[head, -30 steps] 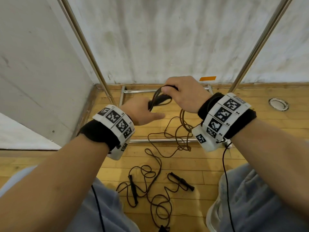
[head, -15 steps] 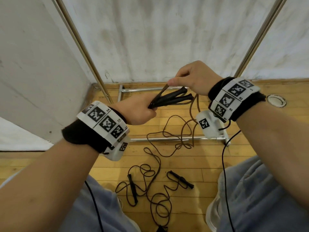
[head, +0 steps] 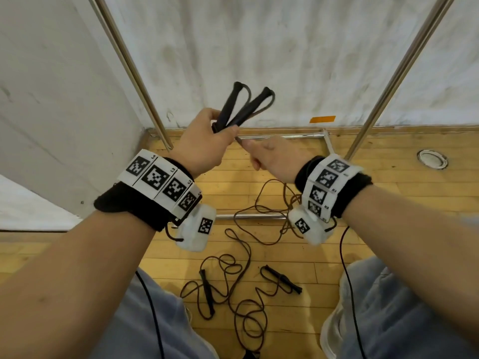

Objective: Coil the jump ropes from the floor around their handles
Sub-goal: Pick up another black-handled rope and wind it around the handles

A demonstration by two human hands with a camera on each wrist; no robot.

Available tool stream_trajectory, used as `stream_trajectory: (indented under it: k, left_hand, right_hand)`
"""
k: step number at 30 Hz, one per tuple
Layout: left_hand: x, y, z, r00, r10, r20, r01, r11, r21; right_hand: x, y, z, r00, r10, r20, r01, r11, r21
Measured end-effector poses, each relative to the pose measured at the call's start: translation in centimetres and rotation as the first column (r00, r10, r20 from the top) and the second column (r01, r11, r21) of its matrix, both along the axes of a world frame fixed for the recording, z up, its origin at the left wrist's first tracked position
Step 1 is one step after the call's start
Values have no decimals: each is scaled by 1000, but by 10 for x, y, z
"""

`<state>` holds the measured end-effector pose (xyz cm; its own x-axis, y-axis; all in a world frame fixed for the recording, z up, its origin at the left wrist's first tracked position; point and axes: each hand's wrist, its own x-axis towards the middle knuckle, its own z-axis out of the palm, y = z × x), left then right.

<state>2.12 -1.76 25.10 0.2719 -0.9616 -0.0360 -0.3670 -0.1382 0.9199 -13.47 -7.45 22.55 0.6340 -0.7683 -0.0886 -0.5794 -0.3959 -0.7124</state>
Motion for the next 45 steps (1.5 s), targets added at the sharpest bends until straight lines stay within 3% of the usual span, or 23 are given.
stream_trajectory:
  k: [2,5,8,14,21,25,28,33,35,37,38,42,45]
  left_hand:
    - [3,-4,-6,989,54,135,-52,998,-22]
    - [4,-6,-14,915,64,397,-71,997,2]
    - [3,-5,-23,850,37,525,-67,997,38]
    - [4,-13,-27,858,79,508,-108,994,27]
    - [6,-16,-26,876,166,452,-119,984,-129]
    - [7,-12,-29,892,164,420,-124,985,-123]
    - [1,-11,-34,839,72,540,-82,997,-4]
    - [-5,-4,-39,803,-131,581,89,991,100]
    - [-10,-5,-41,715,-135,686,101,991,90]
    - [-14,-10,-45,603,-147,784,42,987,153]
    - [-14,-12,-47,580,-145,802,3,984,176]
    - [-2,-14,-52,648,-116,753,-63,977,205]
    - [3,-11,-52,614,-171,770,-84,956,280]
  right_hand:
    - [10,10,-2,1000,21,-5,-21,1000,-8]
    - [17,19,0,994,86,-66,-92,992,-87]
    - [18,22,4,987,117,-112,-132,982,-136]
    - [13,23,11,987,131,-94,-147,971,-188]
    - [6,14,19,998,62,27,-58,989,-134]
    - [1,7,21,999,11,39,-8,997,-83]
    - [2,7,20,997,1,77,2,999,-47]
    - [3,11,20,996,28,84,-30,999,19]
    - [6,17,20,995,73,75,-76,997,34]
    - [10,24,19,989,115,89,-120,991,52]
    - [11,26,18,987,126,98,-132,989,59]
    - [3,19,22,988,121,92,-122,992,6]
    - [-8,5,26,997,80,20,-78,992,-100]
